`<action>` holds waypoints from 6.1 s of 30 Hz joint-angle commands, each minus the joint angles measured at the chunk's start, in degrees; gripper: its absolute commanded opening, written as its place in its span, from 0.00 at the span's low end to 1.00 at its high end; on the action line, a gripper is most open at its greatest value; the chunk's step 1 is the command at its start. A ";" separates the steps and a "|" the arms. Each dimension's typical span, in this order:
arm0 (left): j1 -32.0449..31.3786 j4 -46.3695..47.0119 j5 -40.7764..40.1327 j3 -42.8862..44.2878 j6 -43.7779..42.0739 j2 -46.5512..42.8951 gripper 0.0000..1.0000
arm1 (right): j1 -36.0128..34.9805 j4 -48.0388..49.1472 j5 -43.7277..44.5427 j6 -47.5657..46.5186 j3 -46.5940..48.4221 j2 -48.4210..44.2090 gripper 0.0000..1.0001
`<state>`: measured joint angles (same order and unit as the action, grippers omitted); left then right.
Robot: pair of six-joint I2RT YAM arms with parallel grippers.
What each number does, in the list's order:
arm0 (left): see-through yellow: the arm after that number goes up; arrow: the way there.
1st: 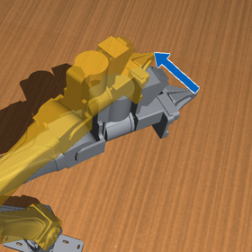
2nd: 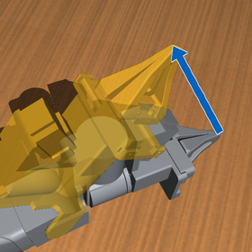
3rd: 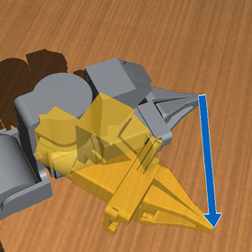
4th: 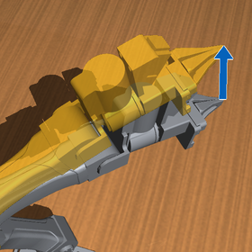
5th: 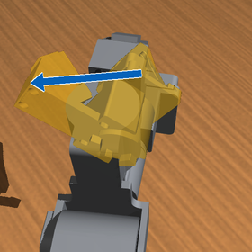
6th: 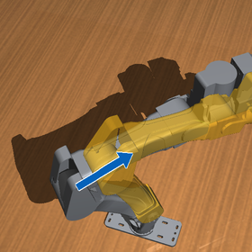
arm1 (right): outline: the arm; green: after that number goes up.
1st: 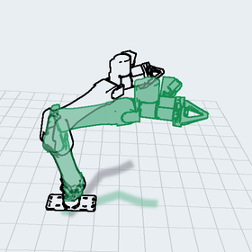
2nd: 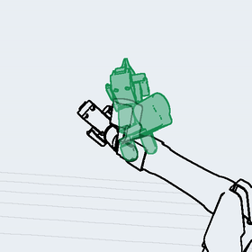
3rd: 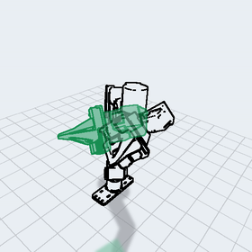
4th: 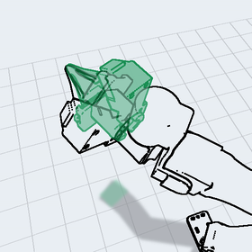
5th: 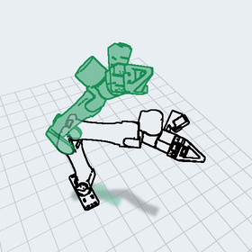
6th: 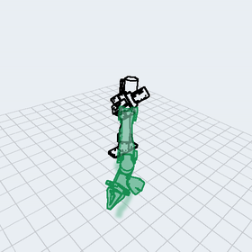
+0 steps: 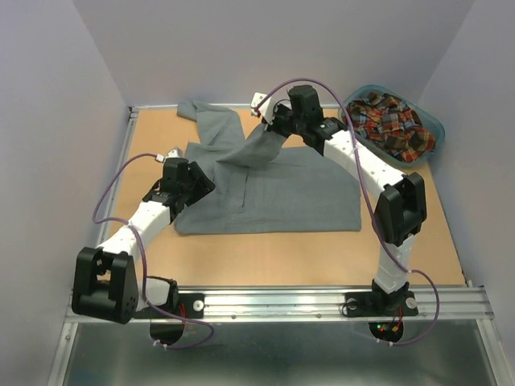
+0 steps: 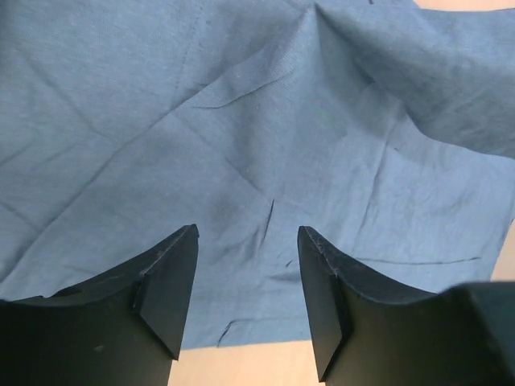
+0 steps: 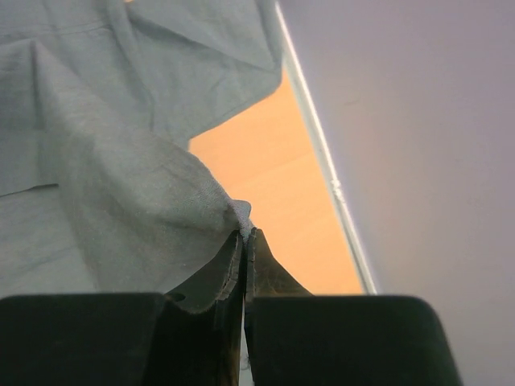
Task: Fold and stack the long sleeve shirts
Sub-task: Fold the shirt
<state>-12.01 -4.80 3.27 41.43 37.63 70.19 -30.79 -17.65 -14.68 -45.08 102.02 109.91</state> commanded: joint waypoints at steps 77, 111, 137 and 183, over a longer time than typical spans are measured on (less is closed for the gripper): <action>0.06 18.51 -2.65 -20.86 47.19 -3.13 0.58 | -3.49 21.17 14.05 22.19 -72.13 -64.72 0.17; 2.60 12.36 -0.54 -22.70 38.49 -17.10 0.75 | -3.49 49.55 21.26 -6.95 -64.91 -48.20 0.16; 5.51 2.97 0.52 -14.99 18.47 -21.42 0.75 | -3.32 21.75 49.75 48.91 -72.15 -62.80 0.77; 5.15 1.90 2.71 -15.85 4.65 -10.51 0.79 | 22.26 22.84 18.37 79.10 -69.23 -32.83 0.32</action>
<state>-6.70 -3.66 6.63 26.59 43.46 61.21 -8.95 1.89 2.94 35.29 31.42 77.34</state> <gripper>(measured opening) 0.790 0.380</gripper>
